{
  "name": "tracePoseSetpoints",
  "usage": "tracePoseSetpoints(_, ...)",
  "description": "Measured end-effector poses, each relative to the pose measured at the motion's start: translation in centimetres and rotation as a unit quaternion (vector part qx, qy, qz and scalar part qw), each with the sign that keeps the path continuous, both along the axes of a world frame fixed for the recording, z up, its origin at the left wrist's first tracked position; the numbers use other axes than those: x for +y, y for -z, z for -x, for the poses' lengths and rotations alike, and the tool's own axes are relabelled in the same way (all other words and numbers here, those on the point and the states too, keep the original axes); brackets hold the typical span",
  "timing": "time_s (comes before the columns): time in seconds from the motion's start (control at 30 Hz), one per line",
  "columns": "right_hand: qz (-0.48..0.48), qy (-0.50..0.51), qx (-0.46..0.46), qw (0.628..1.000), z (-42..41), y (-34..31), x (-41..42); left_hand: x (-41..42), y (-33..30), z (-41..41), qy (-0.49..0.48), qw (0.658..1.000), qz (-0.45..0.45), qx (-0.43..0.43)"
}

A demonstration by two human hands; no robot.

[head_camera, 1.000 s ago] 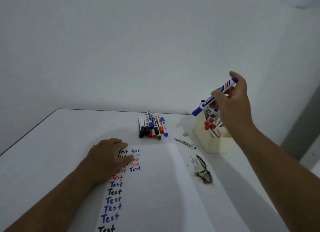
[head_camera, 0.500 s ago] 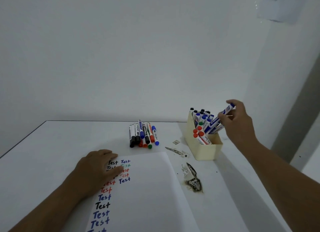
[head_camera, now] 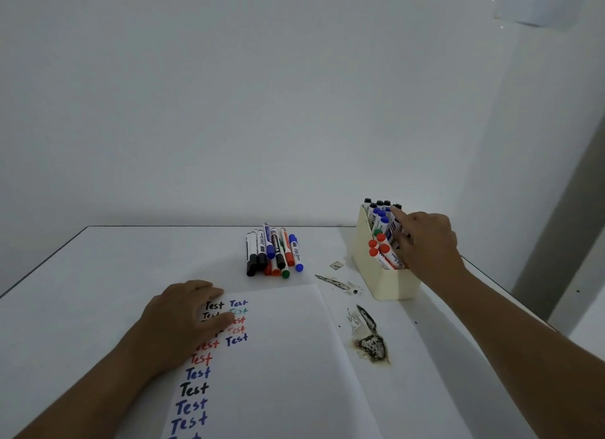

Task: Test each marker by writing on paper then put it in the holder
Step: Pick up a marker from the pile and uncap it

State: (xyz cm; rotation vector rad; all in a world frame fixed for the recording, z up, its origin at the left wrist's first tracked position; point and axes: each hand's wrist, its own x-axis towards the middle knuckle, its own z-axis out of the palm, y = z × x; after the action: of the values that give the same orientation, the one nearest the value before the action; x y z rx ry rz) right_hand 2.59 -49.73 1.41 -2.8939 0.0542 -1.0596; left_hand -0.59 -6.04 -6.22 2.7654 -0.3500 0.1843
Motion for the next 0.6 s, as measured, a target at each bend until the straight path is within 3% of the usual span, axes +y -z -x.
tracePoseSetpoints(0.17,-0.073,0.023,0.013,0.997,0.8,-0.8,1.4,-0.2,-0.2,0.2,-0.002,1.000,0.012,0.002)
tracePoseSetpoints(0.3,-0.124,-0.028,-0.146,0.981,3.0,-1.8,5.3,-0.5,-0.8,0.6,-0.003,1.000,0.006,0.004)
tracePoseSetpoints(0.37,-0.135,-0.078,-0.169,0.973,3.7,-2.0,8.1,-0.6,-1.0,0.7,-0.005,1.000,-0.002,0.004)
tracePoseSetpoints(0.47,-0.082,-0.181,-0.127,0.972,4.4,-2.0,12.1,-0.6,-1.2,1.0,-0.004,1.000,0.004,0.016)
tracePoseSetpoints(0.6,0.014,-0.268,0.031,0.963,3.6,-0.8,16.1,-0.7,-1.4,1.1,-0.006,1.000,0.002,0.023)
